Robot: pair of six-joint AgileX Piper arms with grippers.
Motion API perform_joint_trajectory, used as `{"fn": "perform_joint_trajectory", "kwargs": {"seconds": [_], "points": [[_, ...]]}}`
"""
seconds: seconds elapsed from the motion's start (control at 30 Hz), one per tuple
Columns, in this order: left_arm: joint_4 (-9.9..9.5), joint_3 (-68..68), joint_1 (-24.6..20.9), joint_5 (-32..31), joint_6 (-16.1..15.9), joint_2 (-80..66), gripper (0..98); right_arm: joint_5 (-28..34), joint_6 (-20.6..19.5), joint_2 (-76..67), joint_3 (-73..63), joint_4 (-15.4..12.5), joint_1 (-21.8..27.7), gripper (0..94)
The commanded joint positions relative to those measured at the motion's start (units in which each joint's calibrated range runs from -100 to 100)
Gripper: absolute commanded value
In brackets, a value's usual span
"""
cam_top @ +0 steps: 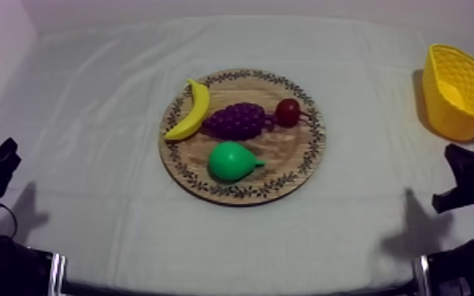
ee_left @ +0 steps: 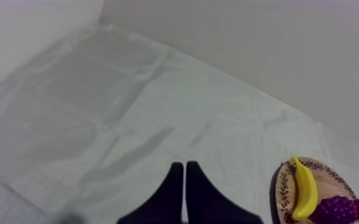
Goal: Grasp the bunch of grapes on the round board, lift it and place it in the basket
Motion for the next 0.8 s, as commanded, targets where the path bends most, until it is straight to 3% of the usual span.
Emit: {"fn": "perform_joint_trajectory", "kwargs": {"seconds": [0.0, 0.37, 0.77], "points": [[0.01, 0.0, -0.03, -0.01, 0.0, 0.05, 0.1, 0.21, 2.55, 0.04, -0.02, 0.01, -0.01, 0.6], [0.01, 0.0, -0.03, -0.01, -0.04, 0.05, 0.1, 4.09, 1.21, 4.22, -4.76, -1.28, -1.24, 0.6], [0.01, 0.0, -0.03, -0.01, -0.04, 0.05, 0.1, 15.07, 4.47, 27.0, -35.28, -7.75, -3.16, 0.7]]}}
